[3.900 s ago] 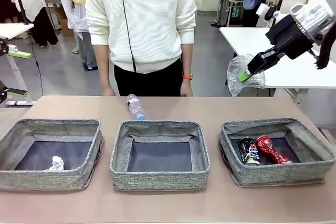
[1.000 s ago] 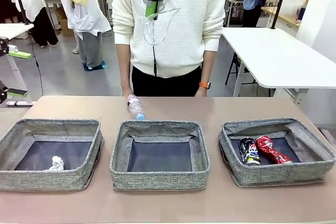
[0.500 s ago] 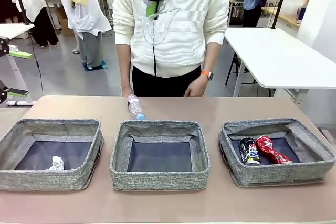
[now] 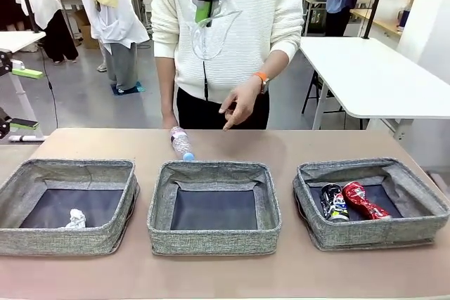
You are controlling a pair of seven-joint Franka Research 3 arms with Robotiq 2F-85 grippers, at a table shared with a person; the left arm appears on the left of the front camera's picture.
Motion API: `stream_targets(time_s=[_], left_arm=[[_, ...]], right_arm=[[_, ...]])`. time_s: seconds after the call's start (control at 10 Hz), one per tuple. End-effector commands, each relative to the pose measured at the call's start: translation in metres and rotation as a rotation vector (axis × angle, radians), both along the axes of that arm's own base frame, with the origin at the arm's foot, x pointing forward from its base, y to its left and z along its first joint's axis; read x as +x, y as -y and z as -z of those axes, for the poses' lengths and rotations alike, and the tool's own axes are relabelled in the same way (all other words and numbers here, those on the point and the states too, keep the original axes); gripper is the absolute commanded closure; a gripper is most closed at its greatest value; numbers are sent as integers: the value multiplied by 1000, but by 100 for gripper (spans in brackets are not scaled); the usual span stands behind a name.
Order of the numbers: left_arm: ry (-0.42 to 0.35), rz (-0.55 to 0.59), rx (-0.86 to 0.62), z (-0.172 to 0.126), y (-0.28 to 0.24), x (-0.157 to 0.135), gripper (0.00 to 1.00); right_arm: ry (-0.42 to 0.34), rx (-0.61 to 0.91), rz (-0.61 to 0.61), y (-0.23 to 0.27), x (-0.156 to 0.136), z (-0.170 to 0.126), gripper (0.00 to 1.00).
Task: Sort the waste into the appropriate baskets.
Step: Place the picked waste into the Fabric basket indicated by the person.
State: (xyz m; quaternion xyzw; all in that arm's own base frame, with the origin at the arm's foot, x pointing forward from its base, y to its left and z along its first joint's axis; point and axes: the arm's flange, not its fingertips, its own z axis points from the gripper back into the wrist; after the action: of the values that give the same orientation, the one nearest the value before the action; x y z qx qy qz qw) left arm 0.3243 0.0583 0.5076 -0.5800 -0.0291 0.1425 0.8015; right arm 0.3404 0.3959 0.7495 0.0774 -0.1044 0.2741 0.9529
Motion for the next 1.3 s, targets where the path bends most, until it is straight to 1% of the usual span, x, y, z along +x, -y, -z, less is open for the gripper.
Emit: stream_targets(time_s=[0.0,0.5,0.6,0.7,0.8,0.9,1.0,1.1,1.2], left_arm=[[1,-7,-11,-2,1,-1,0],[1,-7,-11,-2,1,-1,0],[1,-7,-11,-2,1,-1,0],[1,-7,-11,-2,1,-1,0],[1,-7,-11,-2,1,-1,0],[1,-7,-11,-2,1,-1,0],[1,-7,-11,-2,1,-1,0],[1,-7,-11,-2,1,-1,0],[1,-7,-11,-2,1,-1,0]], right_arm=[[-2,4,-2,3,-2,1,98],[0,0,0,0,0,0,98],[-25,-24,-12,0,-2,23,98],[-87,-33,-33,-3,-5,59,98],[-141,-92,-7,-7,-4,117,98],[-204,-113,4,-10,-1,173,98],[-251,-146,11,-14,2,227,98],[-296,-137,-1,-18,-2,266,98],[-307,-130,20,-19,-4,285,98]])
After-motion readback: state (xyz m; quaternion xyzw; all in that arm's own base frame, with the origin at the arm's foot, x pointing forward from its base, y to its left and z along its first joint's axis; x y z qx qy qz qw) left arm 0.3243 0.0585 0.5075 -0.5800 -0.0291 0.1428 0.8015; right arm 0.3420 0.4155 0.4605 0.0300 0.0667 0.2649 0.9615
